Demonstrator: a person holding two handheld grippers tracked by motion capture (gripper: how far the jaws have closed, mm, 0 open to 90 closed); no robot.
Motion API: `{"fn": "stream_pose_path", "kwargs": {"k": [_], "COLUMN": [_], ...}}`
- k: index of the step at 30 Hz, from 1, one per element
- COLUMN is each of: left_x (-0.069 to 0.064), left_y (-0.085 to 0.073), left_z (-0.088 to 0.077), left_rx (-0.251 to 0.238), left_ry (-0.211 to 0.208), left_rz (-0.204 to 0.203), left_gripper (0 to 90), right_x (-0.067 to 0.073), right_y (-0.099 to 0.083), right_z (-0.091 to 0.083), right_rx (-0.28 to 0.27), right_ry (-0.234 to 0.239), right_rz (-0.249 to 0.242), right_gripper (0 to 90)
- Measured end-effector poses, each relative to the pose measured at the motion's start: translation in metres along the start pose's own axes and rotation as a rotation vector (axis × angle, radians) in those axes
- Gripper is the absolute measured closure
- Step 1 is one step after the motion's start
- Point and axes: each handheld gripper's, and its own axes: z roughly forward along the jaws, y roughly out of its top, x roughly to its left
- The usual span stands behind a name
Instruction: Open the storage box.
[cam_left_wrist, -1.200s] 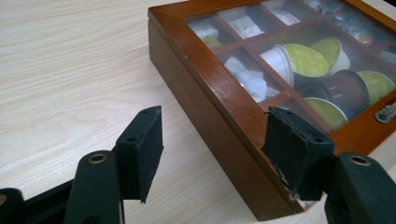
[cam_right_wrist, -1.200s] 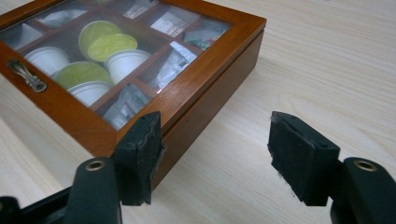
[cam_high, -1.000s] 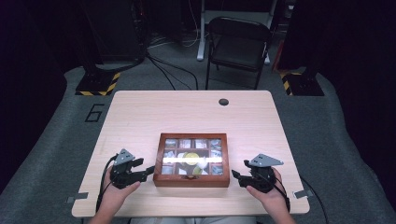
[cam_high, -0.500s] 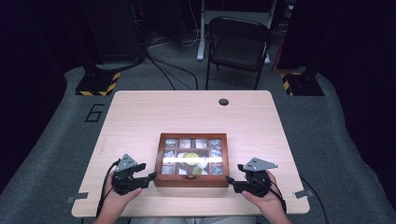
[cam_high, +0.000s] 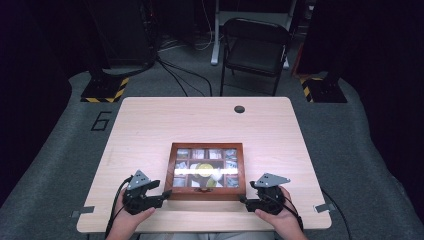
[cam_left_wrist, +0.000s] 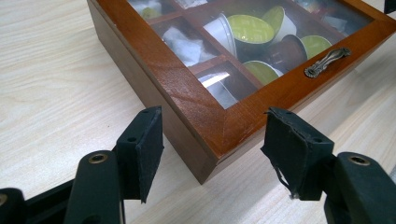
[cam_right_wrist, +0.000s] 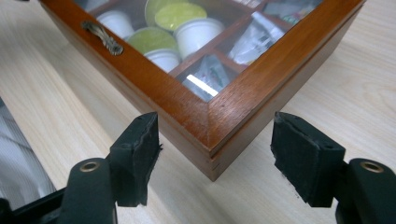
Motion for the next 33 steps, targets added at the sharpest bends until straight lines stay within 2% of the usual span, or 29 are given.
{"fn": "stream_pose_path", "kwargs": {"k": [6, 9, 12, 14, 16, 20, 23, 27, 33], "left_x": [-0.002, -0.003, -0.005, -0.006, -0.005, -0.005, -0.004, -0.004, -0.004], "left_y": [-0.002, -0.002, -0.003, -0.002, -0.003, -0.003, -0.003, -0.005, -0.005], "left_z": [0.005, 0.006, 0.008, 0.010, 0.011, 0.011, 0.012, 0.013, 0.013], "left_rx": [0.029, 0.035, 0.042, 0.055, 0.057, 0.056, 0.065, 0.060, 0.072], "left_ry": [-0.017, -0.018, -0.026, -0.017, -0.012, -0.011, -0.013, -0.021, -0.016], "left_rz": [0.017, 0.022, 0.022, 0.053, 0.056, 0.043, 0.053, 0.022, 0.040], "left_gripper": [37.6, 37.7, 38.1, 39.2, 39.6, 41.2, 41.8, 41.9, 42.0], "right_x": [0.002, 0.001, 0.001, 0.000, 0.001, -0.002, -0.002, -0.002, 0.001], "right_y": [-0.002, -0.003, -0.004, -0.005, -0.005, -0.005, -0.005, -0.005, -0.004], "right_z": [0.007, 0.009, 0.011, 0.014, 0.015, 0.015, 0.015, 0.016, 0.015], "right_rx": [0.022, 0.036, 0.039, 0.045, 0.049, 0.049, 0.050, 0.042, 0.041], "right_ry": [0.018, 0.011, 0.019, 0.025, 0.017, 0.013, 0.019, 0.009, -0.002], "right_rz": [-0.012, -0.024, -0.010, -0.018, -0.017, -0.012, -0.005, -0.015, -0.040], "right_gripper": [33.6, 34.6, 36.9, 39.4, 40.5, 42.5, 42.5, 42.6, 43.5]}}
